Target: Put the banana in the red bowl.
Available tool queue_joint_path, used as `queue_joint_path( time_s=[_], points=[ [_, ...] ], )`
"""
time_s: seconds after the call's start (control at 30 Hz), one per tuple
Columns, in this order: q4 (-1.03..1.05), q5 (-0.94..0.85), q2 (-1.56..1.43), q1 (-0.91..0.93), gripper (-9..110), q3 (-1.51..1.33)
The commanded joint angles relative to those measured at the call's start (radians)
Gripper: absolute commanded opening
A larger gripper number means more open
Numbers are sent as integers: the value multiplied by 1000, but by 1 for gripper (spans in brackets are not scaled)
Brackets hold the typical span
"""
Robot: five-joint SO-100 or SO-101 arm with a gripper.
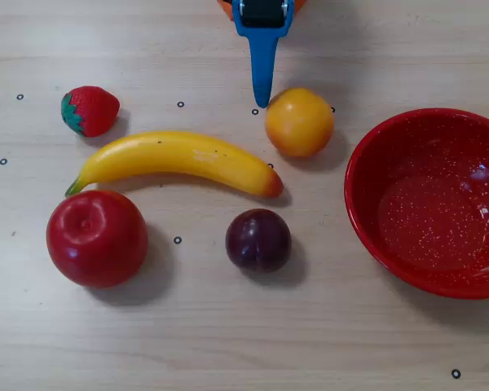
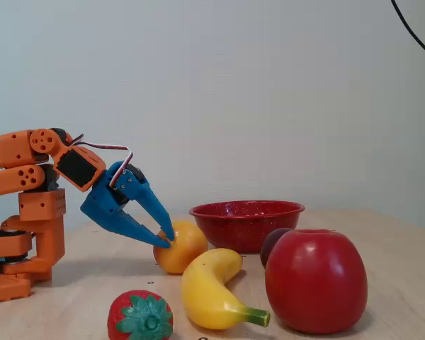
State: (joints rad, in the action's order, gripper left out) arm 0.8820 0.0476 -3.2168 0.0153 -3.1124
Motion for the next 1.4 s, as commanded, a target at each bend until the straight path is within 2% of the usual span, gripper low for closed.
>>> queue_joint_path(
  time_s=[0.0,0.47,0.77,1.07,1.2,1.37],
  points=[
    [-6,-8,-14,-21,0,-8],
    [-11,-9,-8,-25,0,-8],
    [-146,58,117,-28,0,32],
    [-51,97,285,-20,0,255],
    [41,167,399,-14,0,388],
    [137,166,545,-31,0,566]
  ],
)
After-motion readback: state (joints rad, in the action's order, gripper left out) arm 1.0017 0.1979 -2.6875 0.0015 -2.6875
